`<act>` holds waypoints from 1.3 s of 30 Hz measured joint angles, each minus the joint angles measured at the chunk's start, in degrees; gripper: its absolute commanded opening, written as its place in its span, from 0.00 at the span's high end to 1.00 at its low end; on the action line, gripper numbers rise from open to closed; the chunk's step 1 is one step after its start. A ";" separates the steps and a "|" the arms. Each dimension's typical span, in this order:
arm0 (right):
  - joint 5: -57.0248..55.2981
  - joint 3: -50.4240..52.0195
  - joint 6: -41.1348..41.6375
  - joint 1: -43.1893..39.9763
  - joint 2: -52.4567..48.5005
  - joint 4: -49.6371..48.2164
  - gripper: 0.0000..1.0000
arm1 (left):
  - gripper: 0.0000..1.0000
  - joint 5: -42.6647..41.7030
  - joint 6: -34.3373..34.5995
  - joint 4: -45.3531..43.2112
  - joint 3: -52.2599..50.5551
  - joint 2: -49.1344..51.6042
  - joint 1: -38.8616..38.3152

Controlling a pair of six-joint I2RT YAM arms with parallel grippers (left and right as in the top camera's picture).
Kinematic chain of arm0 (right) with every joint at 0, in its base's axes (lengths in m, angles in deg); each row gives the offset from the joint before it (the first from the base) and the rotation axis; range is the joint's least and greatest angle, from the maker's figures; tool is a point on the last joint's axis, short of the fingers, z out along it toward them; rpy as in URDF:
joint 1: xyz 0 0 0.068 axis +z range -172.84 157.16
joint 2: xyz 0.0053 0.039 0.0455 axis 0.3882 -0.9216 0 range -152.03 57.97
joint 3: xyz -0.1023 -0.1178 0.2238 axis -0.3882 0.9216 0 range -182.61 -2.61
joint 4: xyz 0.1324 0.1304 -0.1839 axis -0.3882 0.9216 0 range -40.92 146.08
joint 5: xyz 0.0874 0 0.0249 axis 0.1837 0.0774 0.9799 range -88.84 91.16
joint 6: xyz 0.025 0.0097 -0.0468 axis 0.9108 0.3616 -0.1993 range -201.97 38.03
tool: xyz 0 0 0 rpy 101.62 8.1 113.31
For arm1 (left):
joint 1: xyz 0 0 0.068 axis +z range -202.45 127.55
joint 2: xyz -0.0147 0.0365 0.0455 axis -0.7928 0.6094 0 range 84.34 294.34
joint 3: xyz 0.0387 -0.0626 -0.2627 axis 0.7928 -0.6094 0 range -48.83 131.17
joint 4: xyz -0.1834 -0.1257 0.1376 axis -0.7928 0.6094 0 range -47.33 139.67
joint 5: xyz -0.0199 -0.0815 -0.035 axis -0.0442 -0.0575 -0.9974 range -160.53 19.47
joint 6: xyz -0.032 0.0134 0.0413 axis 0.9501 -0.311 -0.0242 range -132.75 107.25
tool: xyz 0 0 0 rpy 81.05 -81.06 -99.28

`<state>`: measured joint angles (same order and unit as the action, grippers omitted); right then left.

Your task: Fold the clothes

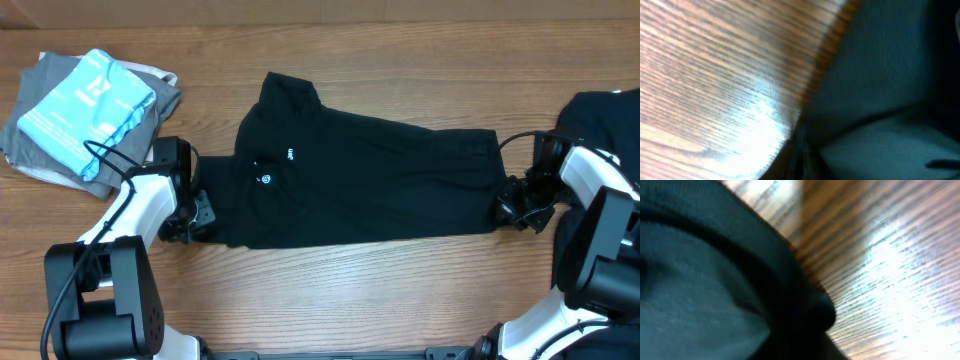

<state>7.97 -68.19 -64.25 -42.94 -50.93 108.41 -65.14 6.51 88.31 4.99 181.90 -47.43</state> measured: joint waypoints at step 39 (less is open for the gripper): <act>4.31 -43.17 -10.25 3.50 -2.93 23.98 0.06 | 0.37 -13.70 -19.80 15.72 71.89 35.06 -15.52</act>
<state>12.28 -111.36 -74.50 -39.44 -53.86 132.39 -78.84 -13.29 104.03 76.88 216.96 -62.95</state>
